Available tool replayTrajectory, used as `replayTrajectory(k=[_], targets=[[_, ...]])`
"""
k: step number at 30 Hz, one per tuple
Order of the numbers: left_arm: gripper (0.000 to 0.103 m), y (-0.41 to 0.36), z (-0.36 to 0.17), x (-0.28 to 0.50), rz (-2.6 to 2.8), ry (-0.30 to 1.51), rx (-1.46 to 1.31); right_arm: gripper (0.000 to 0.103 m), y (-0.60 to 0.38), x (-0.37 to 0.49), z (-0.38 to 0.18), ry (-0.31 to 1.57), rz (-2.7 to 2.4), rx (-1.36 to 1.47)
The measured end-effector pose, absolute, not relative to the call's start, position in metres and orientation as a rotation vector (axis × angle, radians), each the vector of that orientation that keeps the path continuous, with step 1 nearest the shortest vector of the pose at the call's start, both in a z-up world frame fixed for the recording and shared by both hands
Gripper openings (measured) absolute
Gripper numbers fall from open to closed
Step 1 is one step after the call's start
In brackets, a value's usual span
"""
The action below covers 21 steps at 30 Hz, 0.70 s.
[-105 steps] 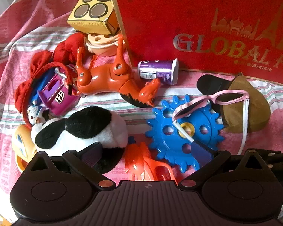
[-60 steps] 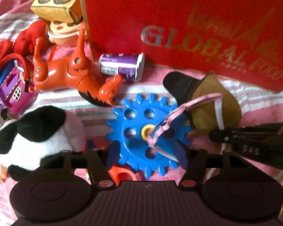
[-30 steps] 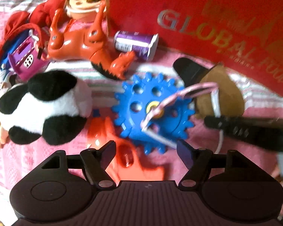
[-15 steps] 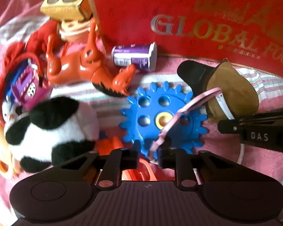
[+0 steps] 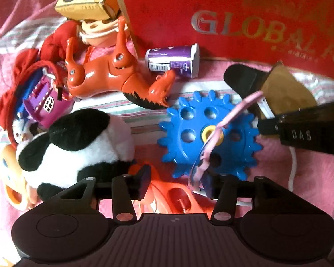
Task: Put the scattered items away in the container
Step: 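Close the left gripper on the sunglasses strap while the right gripper closes on the temple, then carry the sunglasses with both grippers into the red box and open both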
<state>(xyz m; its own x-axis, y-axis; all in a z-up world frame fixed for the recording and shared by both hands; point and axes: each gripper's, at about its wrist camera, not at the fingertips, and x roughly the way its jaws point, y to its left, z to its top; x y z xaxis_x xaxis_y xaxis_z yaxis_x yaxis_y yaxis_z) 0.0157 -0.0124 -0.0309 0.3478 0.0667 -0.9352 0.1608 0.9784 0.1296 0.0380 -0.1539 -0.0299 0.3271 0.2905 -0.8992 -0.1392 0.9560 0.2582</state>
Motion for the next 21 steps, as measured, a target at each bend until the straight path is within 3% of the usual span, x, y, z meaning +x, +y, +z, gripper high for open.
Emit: replayTrajectory(k=[3,21], targets=[[0.007,-0.013,-0.03,0.016,-0.09,1.223,0.164,0.01,-0.155,0.037,-0.029,1.205,0.289,0.152],[0.006,-0.009,-0.001,0.015,-0.076,1.174,0.078,0.009,-0.166,0.03,-0.008,1.185,0.302,0.19]])
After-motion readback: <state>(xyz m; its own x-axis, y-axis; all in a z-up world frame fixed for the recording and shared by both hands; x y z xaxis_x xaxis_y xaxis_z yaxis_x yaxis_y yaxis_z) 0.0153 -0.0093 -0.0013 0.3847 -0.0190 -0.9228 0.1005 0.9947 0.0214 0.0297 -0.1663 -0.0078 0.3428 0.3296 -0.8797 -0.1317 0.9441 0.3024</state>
